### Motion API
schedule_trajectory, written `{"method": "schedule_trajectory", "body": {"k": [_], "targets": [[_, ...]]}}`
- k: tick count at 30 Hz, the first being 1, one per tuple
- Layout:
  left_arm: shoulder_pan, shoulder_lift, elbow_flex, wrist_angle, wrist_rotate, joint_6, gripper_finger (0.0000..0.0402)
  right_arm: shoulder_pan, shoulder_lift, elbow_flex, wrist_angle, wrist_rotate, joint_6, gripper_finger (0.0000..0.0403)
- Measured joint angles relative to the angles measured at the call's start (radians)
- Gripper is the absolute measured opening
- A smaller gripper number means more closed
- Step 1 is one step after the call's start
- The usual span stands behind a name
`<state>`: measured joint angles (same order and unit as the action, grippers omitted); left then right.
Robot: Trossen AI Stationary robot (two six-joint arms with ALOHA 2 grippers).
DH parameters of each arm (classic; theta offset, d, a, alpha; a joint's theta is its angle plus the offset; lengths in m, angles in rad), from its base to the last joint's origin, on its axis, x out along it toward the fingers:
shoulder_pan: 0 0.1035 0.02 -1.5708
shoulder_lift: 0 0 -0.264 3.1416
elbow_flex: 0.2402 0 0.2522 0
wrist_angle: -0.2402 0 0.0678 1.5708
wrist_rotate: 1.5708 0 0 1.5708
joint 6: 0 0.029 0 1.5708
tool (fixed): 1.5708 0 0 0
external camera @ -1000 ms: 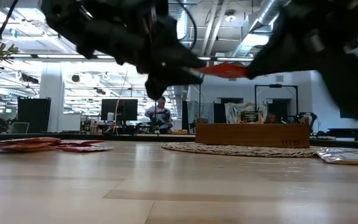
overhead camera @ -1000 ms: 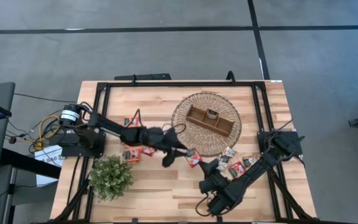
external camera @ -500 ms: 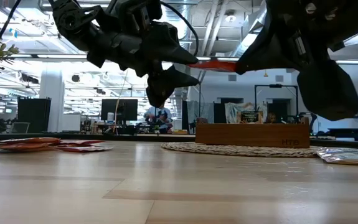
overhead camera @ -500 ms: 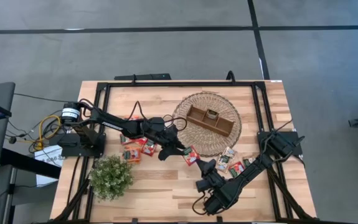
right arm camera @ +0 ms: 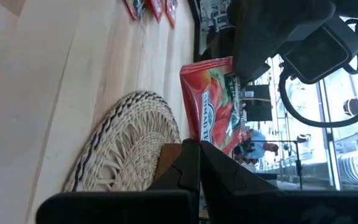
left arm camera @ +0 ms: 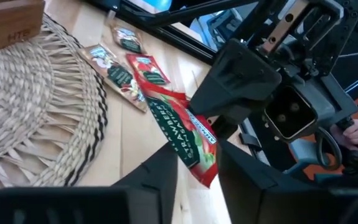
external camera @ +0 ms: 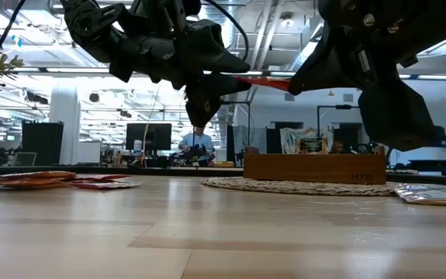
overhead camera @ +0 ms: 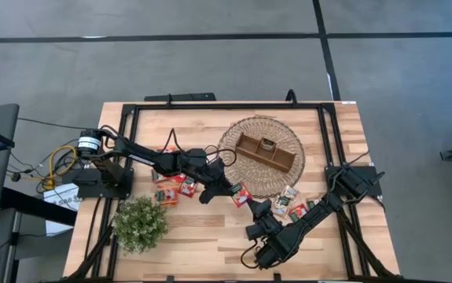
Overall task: Pick & Place Tea
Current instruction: Put the red tea bag into the left section of the wooden organizer
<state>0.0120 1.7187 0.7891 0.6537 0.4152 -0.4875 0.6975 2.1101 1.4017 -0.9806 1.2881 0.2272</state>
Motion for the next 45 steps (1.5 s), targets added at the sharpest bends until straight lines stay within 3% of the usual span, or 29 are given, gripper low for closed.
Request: {"method": "schedule_trajectory", "body": {"k": [14,18,23,27,32,37,45], "targets": [[-0.032,0.000,0.026,0.003,-0.041,0.090,0.0003,-0.006,0.000,0.000,0.023,-0.010,0.001,0.0000],[-0.030,0.000,0.062,-0.088,-0.058,0.140,0.0001,-0.006,-0.001,0.000,0.013,-0.077,0.021,0.0014],[0.000,0.000,0.131,-0.223,-0.065,0.255,0.0000,0.021,-0.039,0.000,-0.072,-0.243,0.206,0.0076],[0.038,0.000,0.165,-0.241,0.027,0.319,0.0000,0.059,-0.078,0.000,-0.167,-0.359,0.404,0.0122],[0.099,0.000,0.208,-0.241,0.147,0.344,0.0000,0.128,-0.095,0.000,-0.255,-0.363,0.629,0.0152],[0.143,0.000,0.253,-0.233,0.249,0.338,0.0000,0.185,-0.095,0.000,-0.333,-0.319,0.837,0.0154],[0.151,0.000,0.324,-0.214,0.625,0.451,0.0000,0.204,-0.095,0.000,-0.348,-0.258,0.901,0.0129]]}}
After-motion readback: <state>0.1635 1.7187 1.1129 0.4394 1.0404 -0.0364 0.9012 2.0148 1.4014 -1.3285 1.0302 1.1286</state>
